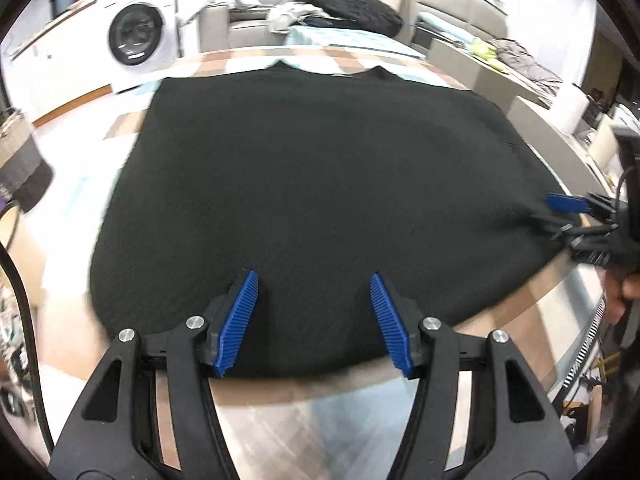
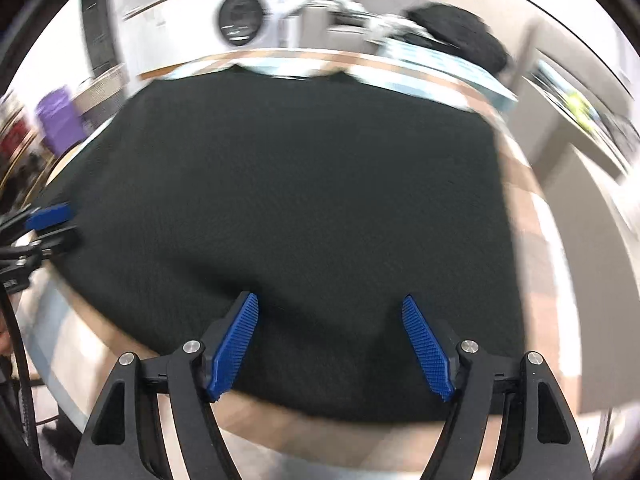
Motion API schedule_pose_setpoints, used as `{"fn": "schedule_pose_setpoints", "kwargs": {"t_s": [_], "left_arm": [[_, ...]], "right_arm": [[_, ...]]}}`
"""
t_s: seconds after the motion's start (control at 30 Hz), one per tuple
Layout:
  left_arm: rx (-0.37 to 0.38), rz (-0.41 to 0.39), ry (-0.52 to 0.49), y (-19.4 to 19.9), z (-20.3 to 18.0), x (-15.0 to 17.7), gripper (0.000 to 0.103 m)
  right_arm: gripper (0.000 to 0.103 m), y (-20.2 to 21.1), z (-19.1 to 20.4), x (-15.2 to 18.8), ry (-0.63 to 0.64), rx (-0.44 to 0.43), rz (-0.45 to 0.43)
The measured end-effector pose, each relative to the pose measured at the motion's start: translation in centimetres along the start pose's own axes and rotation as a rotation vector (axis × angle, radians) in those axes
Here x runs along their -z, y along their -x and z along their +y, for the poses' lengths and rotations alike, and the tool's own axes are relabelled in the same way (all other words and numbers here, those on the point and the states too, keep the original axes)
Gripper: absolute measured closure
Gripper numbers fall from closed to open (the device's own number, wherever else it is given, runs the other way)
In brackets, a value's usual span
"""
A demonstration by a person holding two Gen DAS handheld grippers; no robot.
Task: Fold small clothes
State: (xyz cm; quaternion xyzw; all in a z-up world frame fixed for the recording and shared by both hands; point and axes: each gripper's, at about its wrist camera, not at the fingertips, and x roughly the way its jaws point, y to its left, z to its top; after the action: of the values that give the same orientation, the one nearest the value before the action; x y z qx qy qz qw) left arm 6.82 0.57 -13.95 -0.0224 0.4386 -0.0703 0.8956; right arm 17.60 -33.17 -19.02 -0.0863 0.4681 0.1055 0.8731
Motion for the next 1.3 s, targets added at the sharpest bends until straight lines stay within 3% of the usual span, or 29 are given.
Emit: {"fn": "schedule_pose_setpoints", "kwargs": {"t_s": [0.17, 0.27, 0.4, 0.57, 0.63, 0.7, 0.77, 0.83, 0.9, 0.97, 1.13, 1.23, 1.27, 1.3], "left_arm": [[0.007, -0.016, 0.064, 2.4, 2.3, 1.1, 0.047], [-0.034, -0.041, 0.095, 4.1, 3.5, 1.6, 0.047], [-0.097, -0.054, 0.176, 5.4, 6.2, 2.5, 0.047], [-0.129, -0.047, 0.239, 5.7, 8.7, 3.3, 0.047], [-0.124, -0.041, 0.252, 5.5, 9.4, 3.5, 0.047], [-0.121, -0.033, 0.255, 4.8, 9.4, 3.2, 0.047], [-0.116, -0.032, 0.264, 4.2, 9.4, 2.7, 0.047], [-0.111, -0.03, 0.271, 3.3, 9.1, 2.1, 0.056], [-0.114, -0.032, 0.274, 2.8, 9.1, 1.7, 0.079], [-0.127, -0.038, 0.275, 2.9, 9.4, 1.6, 0.091], [-0.108, -0.05, 0.303, 3.5, 10.0, 2.2, 0.092], [-0.11, -0.053, 0.317, 4.0, 9.8, 2.5, 0.091], [-0.111, -0.049, 0.322, 4.2, 9.8, 2.5, 0.088], [-0.115, -0.045, 0.324, 4.4, 9.7, 2.6, 0.084]], "right_arm": [[0.028, 1.7, -5.4, 1.9, -0.13, 0.142, 0.016], [0.028, 2.8, -8.1, 2.6, -0.261, 0.08, -0.017], [0.028, 2.6, -9.1, 2.7, -0.333, -0.013, -0.052], [0.03, 1.5, -8.0, 2.1, -0.316, 0.002, -0.051], [0.039, 1.2, -7.6, 2.2, -0.306, -0.002, -0.059], [0.061, 1.1, -7.2, 2.1, -0.302, -0.028, -0.058], [0.073, 1.1, -6.7, 1.9, -0.287, -0.021, -0.062], [0.083, 1.6, -6.4, 2.3, -0.271, -0.036, -0.07], [0.087, 1.8, -6.0, 2.4, -0.255, -0.039, -0.064], [0.088, 2.1, -6.4, 2.8, -0.261, -0.02, -0.064], [0.087, 2.3, -7.3, 2.8, -0.287, 0.007, -0.064], [0.079, 2.9, -7.3, 2.3, -0.298, 0.005, -0.074], [0.072, 3.2, -7.2, 2.0, -0.299, -0.009, -0.088], [0.059, 3.8, -7.0, 1.8, -0.301, -0.021, -0.112]]}}
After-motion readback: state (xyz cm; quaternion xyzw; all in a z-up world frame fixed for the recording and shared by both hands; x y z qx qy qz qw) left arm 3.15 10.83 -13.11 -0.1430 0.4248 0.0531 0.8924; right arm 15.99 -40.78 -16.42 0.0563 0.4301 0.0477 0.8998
